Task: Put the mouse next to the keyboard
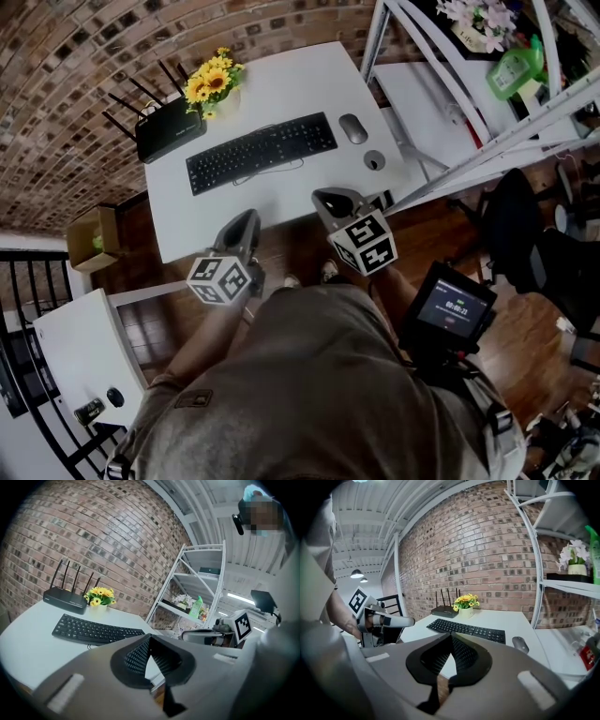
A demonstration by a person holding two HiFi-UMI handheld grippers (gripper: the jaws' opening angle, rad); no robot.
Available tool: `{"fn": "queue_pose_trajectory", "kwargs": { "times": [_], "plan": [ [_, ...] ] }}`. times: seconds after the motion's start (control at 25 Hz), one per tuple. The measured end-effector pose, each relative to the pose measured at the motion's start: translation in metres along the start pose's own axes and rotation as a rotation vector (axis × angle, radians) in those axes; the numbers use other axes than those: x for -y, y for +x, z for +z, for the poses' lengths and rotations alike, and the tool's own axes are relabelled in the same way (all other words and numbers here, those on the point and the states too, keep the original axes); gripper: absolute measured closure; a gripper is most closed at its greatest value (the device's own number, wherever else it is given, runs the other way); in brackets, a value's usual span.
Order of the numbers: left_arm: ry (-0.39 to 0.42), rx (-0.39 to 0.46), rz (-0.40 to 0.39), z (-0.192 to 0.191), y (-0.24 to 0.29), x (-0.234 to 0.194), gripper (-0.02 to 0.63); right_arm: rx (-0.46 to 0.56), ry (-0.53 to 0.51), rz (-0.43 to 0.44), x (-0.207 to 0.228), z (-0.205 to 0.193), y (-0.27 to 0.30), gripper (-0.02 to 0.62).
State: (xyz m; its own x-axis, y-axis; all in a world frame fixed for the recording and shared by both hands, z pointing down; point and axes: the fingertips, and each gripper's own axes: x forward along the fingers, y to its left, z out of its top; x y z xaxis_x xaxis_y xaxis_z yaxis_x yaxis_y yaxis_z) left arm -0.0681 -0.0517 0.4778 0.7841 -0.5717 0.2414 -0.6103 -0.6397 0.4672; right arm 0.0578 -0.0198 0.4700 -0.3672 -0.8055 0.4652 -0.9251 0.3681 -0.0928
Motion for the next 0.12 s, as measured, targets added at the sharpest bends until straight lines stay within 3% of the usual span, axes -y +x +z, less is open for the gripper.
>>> {"fn": "queue_pose_trajectory", "kwargs": {
  "times": [0.12],
  "plan": [
    [0.003, 0.0, -0.007, 0.0015, 0.0015, 0.0008, 0.606, 0.0, 0.0, -0.002, 0.0011, 0.0007, 0.0013, 0.583]
  ]
}}
